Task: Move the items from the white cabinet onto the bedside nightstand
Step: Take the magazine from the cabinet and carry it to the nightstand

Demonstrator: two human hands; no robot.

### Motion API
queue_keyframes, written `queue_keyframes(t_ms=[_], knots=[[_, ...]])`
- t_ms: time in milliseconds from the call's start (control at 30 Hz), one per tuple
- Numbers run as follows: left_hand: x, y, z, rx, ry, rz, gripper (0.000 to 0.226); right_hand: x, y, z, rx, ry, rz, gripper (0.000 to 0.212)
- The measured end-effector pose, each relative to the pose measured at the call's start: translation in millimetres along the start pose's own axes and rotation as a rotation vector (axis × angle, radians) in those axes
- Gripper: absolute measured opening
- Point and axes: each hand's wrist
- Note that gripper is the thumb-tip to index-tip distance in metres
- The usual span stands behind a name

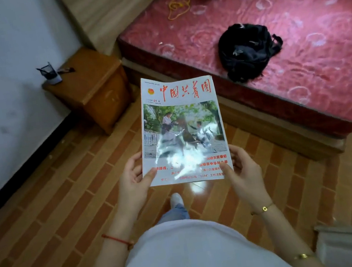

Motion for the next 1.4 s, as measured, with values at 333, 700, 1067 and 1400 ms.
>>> queue_keyframes(t_ms=[333, 700, 1067, 1400], knots=[[-154.7, 41.6, 57.4, 0.014, 0.163, 0.035, 0.048, -145.7, -73.5, -135.1, 0.005, -0.159, 0.105, 0.036], [-336.0, 64.0, 60.4, 0.105, 0.348, 0.099, 0.047, -333.8, -115.2, -266.1, 0.072, -0.335, 0.177, 0.034], [-562.9, 126.7, 55.2, 0.117, 0.495, 0.082, 0.048, -563.0, -191.7, -399.2, 0.115, -0.488, 0.268, 0.036], [-749.5, 132.6, 67.7, 0.25, 0.588, 0.231, 0.052, -721.7, -222.7, -540.9, 0.218, -0.576, 0.311, 0.035]])
Point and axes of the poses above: each hand's wrist, its own x-axis away from the middle knuckle, its own z-axis out of the back of the hand, y = z × x, and after that the axes turned 9 degrees about y, right-handed
